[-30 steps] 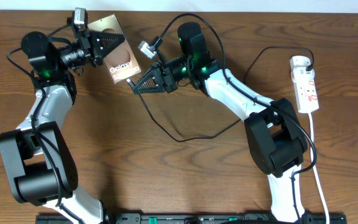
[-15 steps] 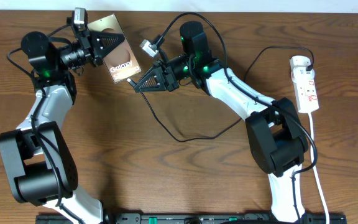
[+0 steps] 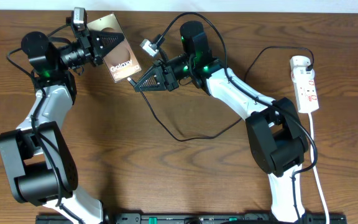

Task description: Plug charger to phone and switch on socket

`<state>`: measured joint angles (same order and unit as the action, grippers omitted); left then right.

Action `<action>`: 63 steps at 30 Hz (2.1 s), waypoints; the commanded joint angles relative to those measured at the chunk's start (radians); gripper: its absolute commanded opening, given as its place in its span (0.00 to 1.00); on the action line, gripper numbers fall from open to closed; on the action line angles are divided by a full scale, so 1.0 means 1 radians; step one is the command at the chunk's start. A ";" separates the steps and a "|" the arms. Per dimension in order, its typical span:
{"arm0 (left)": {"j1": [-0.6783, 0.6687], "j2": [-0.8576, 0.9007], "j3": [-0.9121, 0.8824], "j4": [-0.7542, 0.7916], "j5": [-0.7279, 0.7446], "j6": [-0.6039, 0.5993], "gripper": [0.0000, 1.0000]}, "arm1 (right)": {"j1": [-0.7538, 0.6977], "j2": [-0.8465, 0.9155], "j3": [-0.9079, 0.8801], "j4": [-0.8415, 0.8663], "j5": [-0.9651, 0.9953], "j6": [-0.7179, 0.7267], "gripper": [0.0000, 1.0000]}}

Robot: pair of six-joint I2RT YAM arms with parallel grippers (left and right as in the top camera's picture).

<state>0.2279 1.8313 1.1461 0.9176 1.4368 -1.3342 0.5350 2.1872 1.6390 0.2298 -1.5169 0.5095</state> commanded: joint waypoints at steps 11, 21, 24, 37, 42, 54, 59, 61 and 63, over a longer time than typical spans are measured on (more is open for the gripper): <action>-0.004 -0.009 0.005 0.012 -0.032 0.036 0.07 | -0.015 0.009 0.008 0.023 0.046 0.035 0.01; -0.004 -0.009 0.005 0.012 -0.054 0.039 0.07 | -0.022 0.009 0.008 0.051 0.052 0.060 0.01; -0.004 -0.009 0.005 0.012 -0.066 0.039 0.07 | -0.023 0.009 0.008 0.051 0.052 0.063 0.01; -0.004 -0.009 0.005 0.012 -0.114 0.039 0.07 | -0.024 0.009 0.008 0.052 0.071 0.063 0.01; -0.003 -0.009 0.005 0.011 -0.124 0.039 0.07 | -0.025 0.009 0.008 0.051 0.070 0.063 0.01; 0.026 -0.009 0.005 0.011 -0.101 0.037 0.07 | -0.029 0.009 0.008 0.051 0.070 0.063 0.01; 0.026 -0.009 0.005 0.011 -0.102 0.034 0.07 | -0.030 0.009 0.008 0.051 0.071 0.063 0.01; 0.026 -0.009 0.005 0.011 -0.102 0.026 0.07 | -0.030 0.009 0.008 0.051 0.070 0.064 0.01; 0.024 -0.009 0.005 0.011 -0.101 0.023 0.08 | -0.031 0.009 0.008 0.051 0.071 0.071 0.01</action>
<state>0.2520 1.8313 1.1461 0.9169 1.3254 -1.3087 0.5117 2.1872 1.6390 0.2783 -1.4433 0.5674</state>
